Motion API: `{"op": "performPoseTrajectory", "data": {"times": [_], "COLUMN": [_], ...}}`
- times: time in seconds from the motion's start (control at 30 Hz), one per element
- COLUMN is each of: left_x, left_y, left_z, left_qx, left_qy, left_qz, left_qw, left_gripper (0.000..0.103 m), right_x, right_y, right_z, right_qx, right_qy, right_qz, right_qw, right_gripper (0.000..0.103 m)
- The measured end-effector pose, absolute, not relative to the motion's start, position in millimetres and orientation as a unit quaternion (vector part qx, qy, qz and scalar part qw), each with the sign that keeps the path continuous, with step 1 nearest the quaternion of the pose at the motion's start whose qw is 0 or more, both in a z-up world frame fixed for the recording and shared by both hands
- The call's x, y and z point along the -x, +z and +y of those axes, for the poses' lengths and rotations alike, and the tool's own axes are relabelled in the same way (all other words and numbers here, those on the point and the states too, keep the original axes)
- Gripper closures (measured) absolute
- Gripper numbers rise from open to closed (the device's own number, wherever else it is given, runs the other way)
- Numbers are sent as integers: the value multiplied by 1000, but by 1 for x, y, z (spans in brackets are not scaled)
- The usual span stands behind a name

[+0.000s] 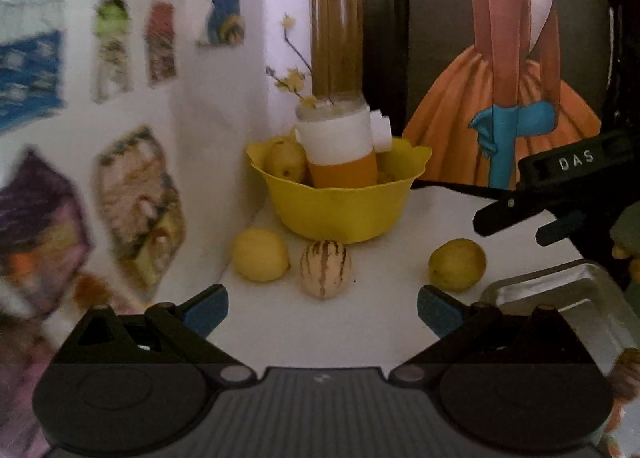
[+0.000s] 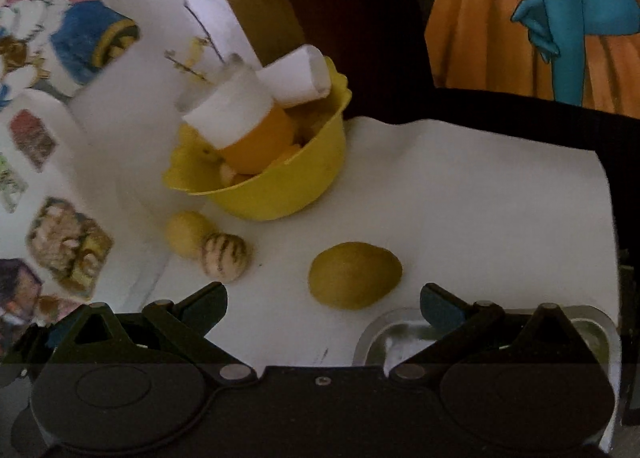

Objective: Organize fruits
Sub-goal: 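Move the left tool to a small striped melon while the right tool approaches a yellow oval fruit, then grasp the small striped melon with the left tool while the right tool grasps the yellow oval fruit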

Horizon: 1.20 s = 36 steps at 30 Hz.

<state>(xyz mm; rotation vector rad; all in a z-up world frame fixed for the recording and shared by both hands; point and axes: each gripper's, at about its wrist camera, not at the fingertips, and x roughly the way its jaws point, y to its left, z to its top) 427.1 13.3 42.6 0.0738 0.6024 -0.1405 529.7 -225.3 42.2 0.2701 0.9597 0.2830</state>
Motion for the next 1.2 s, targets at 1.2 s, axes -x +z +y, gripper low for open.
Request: {"op": "performPoseTrajectory", "data": {"times": [1.2], "left_x": [-531], "left_y": [-15], "left_z": [5], "left_qx": [28], "left_qy": [-30], "left_qz": [359], "left_qw": [932], "left_gripper": [39], "right_x": [-583], "right_y": [-26], "right_z": [-221], "right_qx": [-182], "right_qy": [102], "right_qz": [486], "right_qw": [849], "right_gripper": [27]}}
